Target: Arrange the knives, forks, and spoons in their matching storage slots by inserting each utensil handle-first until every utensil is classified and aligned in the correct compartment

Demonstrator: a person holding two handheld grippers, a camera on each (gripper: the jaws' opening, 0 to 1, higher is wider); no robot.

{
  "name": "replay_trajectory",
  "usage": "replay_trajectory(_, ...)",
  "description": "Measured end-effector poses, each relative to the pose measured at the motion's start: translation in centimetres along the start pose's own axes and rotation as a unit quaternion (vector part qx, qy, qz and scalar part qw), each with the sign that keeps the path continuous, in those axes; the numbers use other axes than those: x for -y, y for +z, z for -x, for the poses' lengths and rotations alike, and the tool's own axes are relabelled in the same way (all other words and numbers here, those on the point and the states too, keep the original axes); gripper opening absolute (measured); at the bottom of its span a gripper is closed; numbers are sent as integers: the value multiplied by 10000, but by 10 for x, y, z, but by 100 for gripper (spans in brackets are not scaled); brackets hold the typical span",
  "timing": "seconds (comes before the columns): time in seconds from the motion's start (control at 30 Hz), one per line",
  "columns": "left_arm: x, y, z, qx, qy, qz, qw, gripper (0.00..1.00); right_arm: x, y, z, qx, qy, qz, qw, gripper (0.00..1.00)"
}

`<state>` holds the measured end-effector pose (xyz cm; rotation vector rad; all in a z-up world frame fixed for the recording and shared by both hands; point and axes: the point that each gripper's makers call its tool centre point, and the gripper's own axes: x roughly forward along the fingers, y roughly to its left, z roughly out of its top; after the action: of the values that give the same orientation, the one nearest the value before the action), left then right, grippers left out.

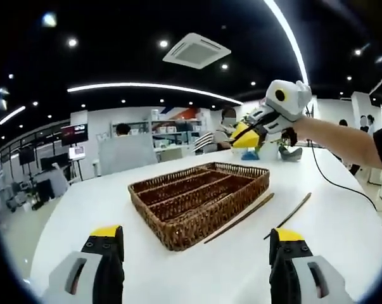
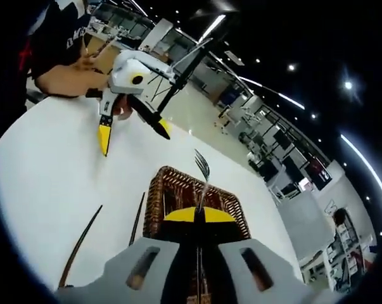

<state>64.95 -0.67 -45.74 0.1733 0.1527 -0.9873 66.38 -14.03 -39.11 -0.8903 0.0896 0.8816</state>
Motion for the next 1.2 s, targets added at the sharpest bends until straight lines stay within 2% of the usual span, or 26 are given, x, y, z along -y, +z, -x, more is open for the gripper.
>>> replay_trajectory(0.17,0,0,-2,-13,21,-10,10000,100,9,-4,-6,21,7,4,10000,0)
replay_trajectory(0.27,-1,-2,-3,-77,53,-11,10000,100,14,-12,-13,-29,68,-47,10000,0)
replay_trajectory(0.43,-3,1,-3,-13,91,26,10000,100,21,-18,-19,-41,115,-8,9999,0)
replay_trajectory(0.67,-8,-5,-4,-59,158,52,9998,100,35,-28,-37,1,134,77,9999,0)
replay_trajectory(0.9,-14,-8,-5,-67,253,17,9997,100,51,-30,-55,95,217,71,9997,0)
replay_trajectory(0.97,-16,-11,-5,-64,261,107,9996,100,55,-32,-60,112,227,52,9997,0)
replay_trajectory(1.07,-19,-16,-6,-152,291,117,9994,100,60,-36,-66,152,233,27,9996,0)
replay_trajectory(1.2,-17,-17,-7,-156,268,154,9994,100,61,-45,-75,141,287,-20,9995,0)
